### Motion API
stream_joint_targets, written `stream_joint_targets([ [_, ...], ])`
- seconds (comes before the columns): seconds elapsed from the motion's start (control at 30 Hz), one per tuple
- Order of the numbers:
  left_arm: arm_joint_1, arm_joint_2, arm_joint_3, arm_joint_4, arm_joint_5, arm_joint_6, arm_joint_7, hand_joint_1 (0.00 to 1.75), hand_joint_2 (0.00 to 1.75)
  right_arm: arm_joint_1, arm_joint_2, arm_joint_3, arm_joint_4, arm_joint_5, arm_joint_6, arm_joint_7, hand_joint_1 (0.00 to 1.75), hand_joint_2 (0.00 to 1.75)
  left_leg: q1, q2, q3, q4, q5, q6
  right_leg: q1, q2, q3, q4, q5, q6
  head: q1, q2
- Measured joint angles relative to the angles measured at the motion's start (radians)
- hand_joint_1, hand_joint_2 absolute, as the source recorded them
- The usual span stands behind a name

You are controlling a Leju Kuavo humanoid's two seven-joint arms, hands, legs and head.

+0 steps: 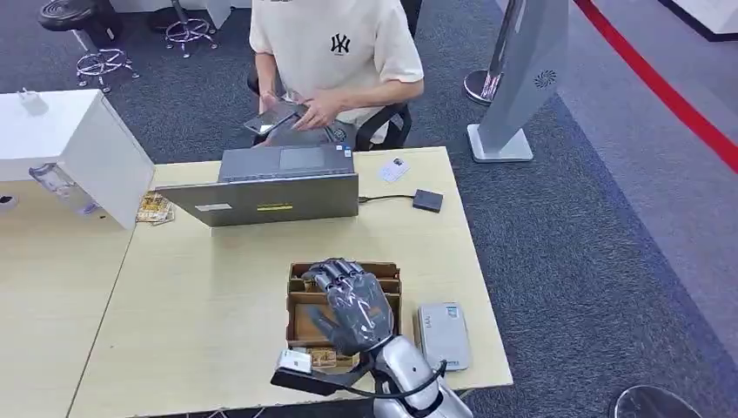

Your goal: Pass the card to the sensor for recognition and then transmit it.

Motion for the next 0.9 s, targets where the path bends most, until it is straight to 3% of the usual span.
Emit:
stream_joint_targets([
  [0.6, 0.000, 0.000, -0.012, 0.000, 0.000, -0.002, -0.002, 0.00, 0.00, 0.060, -0.096, -0.027, -0.083, 0.045, 0.000, 0.066, 0.72, 1.75, 0.000, 0.000, 0.000, 0.000, 0.000, 0.000, 0.000, 0.000, 0.000, 0.000, 0.000, 0.000, 0.000, 0.000],
  [0.67, 0.000, 0.000, -0.015, 0.000, 0.000, -0.002, -0.002, 0.00, 0.00, 0.063, -0.103, -0.033, -0.087, 0.054, 0.000, 0.071, 0.59, 1.75, 0.000, 0.000, 0.000, 0.000, 0.000, 0.000, 0.000, 0.000, 0.000, 0.000, 0.000, 0.000, 0.000, 0.000],
  [0.9, 0.000, 0.000, -0.027, 0.000, 0.000, -0.002, -0.002, 0.00, 0.00, 0.064, -0.119, -0.052, -0.090, 0.091, 0.000, 0.087, 0.73, 1.75, 0.000, 0.000, 0.000, 0.000, 0.000, 0.000, 0.000, 0.000, 0.000, 0.000, 0.000, 0.000, 0.000, 0.000],
])
